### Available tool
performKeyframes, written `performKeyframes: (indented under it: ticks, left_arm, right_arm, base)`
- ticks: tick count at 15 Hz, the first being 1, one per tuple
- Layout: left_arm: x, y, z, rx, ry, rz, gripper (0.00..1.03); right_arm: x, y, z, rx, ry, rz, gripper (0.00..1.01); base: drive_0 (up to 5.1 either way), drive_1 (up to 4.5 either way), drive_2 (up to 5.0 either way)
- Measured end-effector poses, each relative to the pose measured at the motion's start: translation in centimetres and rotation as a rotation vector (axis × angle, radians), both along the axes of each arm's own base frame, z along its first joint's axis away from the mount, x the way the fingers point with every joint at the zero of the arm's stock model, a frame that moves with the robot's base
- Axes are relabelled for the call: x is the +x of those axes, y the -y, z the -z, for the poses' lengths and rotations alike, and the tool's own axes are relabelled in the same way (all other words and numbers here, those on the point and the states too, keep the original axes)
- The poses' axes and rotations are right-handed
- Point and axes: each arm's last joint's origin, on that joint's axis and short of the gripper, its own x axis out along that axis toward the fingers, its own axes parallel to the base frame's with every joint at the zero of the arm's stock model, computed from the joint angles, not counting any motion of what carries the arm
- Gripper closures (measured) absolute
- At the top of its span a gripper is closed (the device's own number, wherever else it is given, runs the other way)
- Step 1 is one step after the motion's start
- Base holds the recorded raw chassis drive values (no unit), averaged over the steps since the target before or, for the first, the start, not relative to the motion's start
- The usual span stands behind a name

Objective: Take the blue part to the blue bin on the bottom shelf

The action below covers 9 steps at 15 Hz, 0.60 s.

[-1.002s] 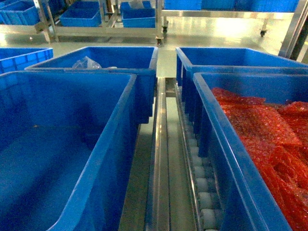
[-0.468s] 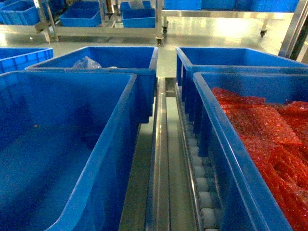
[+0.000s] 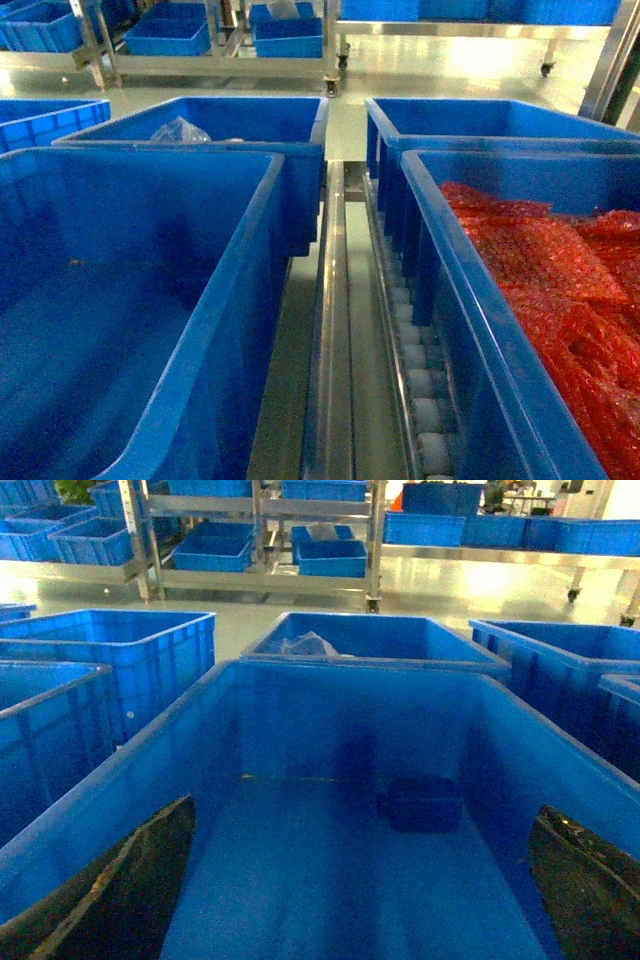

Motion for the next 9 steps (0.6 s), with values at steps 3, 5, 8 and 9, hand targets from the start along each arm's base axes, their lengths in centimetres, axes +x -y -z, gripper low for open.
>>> performKeyframes:
  ticks: [3,5,8,9]
  left_arm:
    - [0.0,0.0,0.0,0.0,0.0,0.0,0.05]
    - [0.0,0.0,0.0,0.0,0.0,0.0,0.05]
    - [0.0,0.0,0.0,0.0,0.0,0.0,0.05]
    - [0.0,0.0,0.0,0.0,0.0,0.0,0.05]
  right_arm:
    - [0.0,0.0,0.0,0.0,0.0,0.0,0.03]
    - [0.0,0.0,0.0,0.0,0.0,0.0,0.03]
    - [0.0,0.0,0.0,0.0,0.0,0.0,0.03]
    - [0.0,0.0,0.0,0.0,0.0,0.0,0.03]
  base:
    - [0.0,0.0,0.0]
    - [0.0,0.0,0.0]
    - [0.0,0.0,0.0]
    - [0.0,0.0,0.0]
